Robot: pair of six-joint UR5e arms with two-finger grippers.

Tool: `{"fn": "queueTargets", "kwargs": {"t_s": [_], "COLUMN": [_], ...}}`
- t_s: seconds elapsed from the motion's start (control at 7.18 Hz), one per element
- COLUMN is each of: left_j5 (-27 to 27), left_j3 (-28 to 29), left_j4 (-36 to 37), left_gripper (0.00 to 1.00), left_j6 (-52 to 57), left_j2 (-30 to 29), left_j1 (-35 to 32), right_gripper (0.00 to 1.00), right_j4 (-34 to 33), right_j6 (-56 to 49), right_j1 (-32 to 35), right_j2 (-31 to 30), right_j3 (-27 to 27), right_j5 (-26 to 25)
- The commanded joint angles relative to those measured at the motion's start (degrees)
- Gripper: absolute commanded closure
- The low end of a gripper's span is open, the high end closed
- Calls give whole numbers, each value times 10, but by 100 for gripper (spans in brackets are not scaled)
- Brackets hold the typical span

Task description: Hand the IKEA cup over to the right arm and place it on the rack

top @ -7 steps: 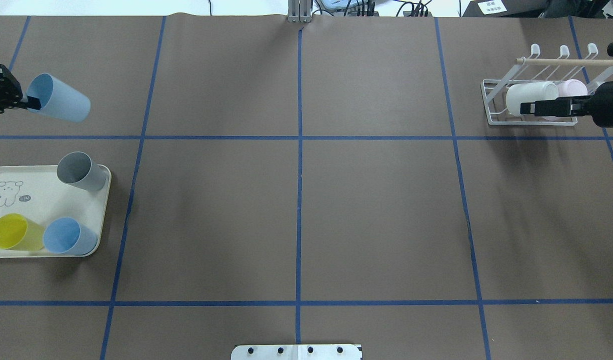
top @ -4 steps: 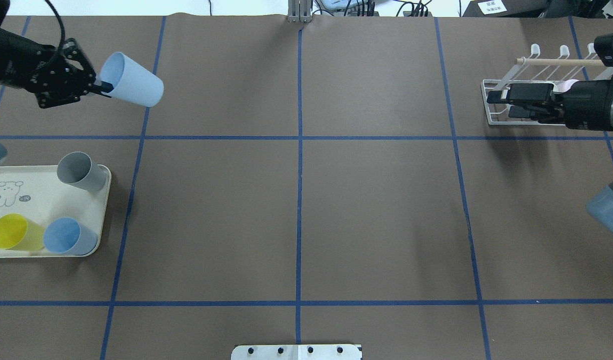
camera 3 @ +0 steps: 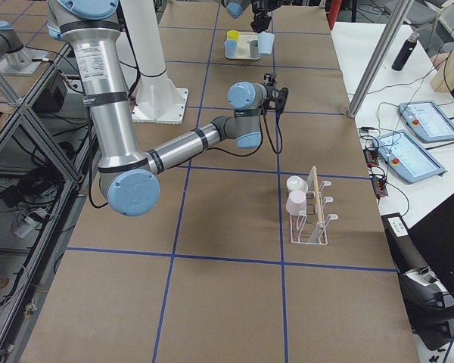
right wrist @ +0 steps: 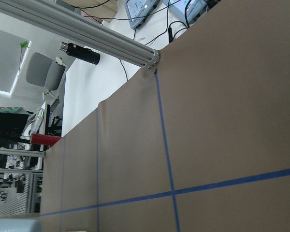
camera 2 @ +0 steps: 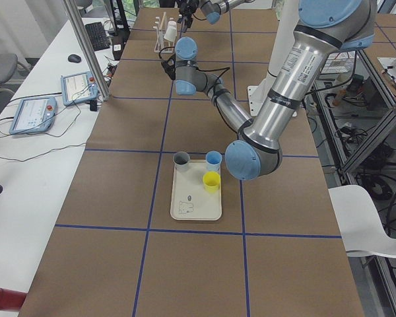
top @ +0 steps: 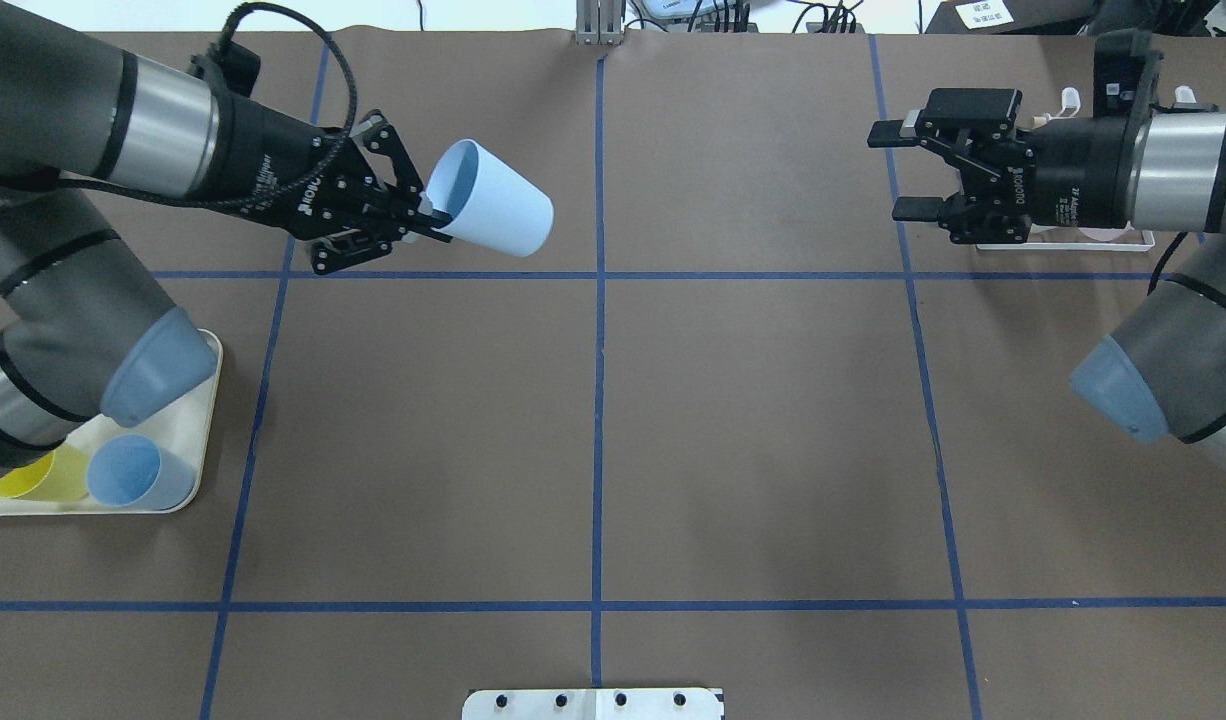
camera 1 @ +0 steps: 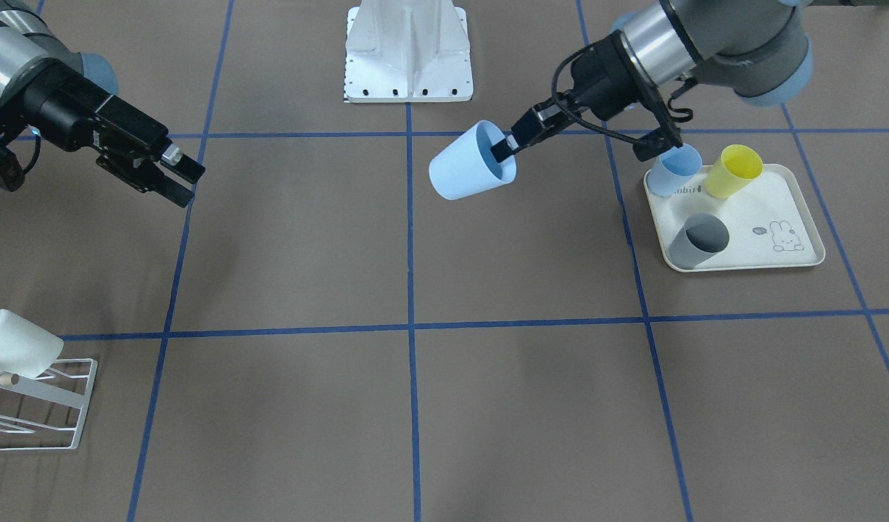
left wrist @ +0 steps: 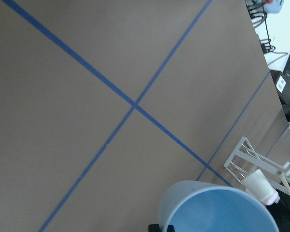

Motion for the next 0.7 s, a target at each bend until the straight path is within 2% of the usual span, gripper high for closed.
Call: {"fn": "queueTargets", "kwargs": {"t_s": [0.0,0.28,0.56], "left_j5": [114,215,247], "left_j3": [4,5,5], "left_j4": [-166,-247,-290], "left_gripper": [100,100,100], "left_j6": [-147,-185,-228], "left_j2": [-11,-11,-7], "left_j1": [64,112,117], "right_gripper": [0,0,0], "right_j4": [8,40,126], "right_j6": [71,169,234], "right_j1": [-8,-14,-35], "right_j2": [24,52,53], "right_j3": [13,12,9], "right_j5": [-1,-2,-26]}}
